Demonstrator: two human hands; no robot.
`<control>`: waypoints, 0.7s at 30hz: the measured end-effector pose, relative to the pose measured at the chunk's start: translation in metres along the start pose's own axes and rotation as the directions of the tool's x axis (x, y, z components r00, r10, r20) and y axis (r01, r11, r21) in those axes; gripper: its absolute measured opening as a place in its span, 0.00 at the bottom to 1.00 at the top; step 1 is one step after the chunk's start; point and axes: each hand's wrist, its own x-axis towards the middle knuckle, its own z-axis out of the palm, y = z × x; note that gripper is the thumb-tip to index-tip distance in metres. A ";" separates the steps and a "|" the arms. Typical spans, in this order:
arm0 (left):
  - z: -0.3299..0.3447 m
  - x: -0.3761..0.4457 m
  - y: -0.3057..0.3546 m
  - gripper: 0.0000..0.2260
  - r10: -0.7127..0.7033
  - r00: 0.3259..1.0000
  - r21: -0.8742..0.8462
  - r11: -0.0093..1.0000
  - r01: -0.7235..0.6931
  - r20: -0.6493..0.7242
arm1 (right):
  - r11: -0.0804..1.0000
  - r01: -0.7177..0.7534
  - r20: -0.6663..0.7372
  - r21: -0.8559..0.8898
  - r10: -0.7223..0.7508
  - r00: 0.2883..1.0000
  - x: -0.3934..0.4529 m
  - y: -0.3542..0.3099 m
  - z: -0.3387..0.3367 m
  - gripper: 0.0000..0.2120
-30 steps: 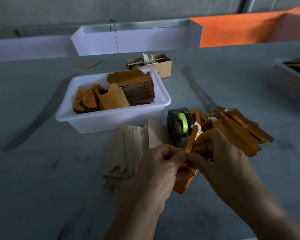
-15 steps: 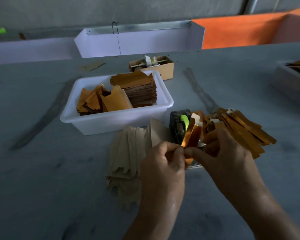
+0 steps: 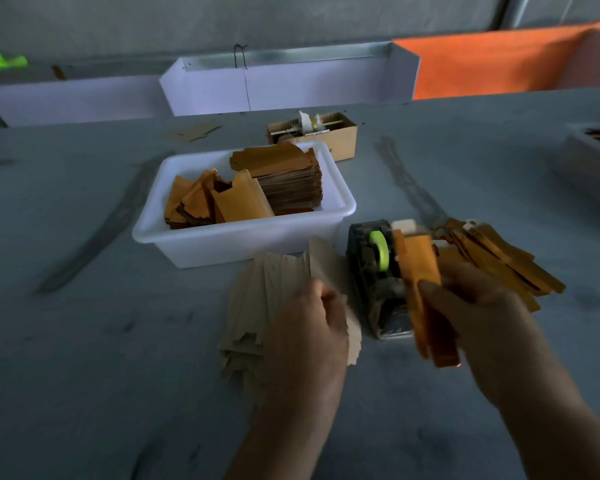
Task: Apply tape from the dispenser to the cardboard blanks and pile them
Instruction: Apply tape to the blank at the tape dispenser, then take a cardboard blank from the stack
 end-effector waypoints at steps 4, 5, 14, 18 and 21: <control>0.009 0.011 -0.004 0.16 0.004 0.996 0.418 0.908 0.033 -0.087 | 0.914 0.026 -0.277 -0.405 -0.149 0.949 0.035 0.001 -0.035 0.06; 0.012 0.013 -0.004 0.16 -0.011 0.997 0.457 0.888 0.047 -0.080 | 0.843 -0.044 -0.311 -0.536 -0.148 0.939 0.041 0.003 -0.041 0.09; 0.004 0.033 -0.007 0.18 -0.151 0.988 0.371 0.919 0.136 0.013 | 0.784 0.069 -0.235 -0.617 -0.267 0.935 0.011 0.026 -0.016 0.12; 0.002 0.037 -0.001 0.25 -0.172 0.983 0.378 0.915 0.138 0.057 | 0.792 0.138 -0.211 -0.595 -0.320 0.924 0.000 0.024 -0.007 0.10; 0.008 0.035 0.001 0.23 -0.114 0.993 0.475 0.876 0.080 0.043 | 0.787 0.177 -0.199 -0.591 -0.355 0.914 -0.004 0.018 -0.005 0.10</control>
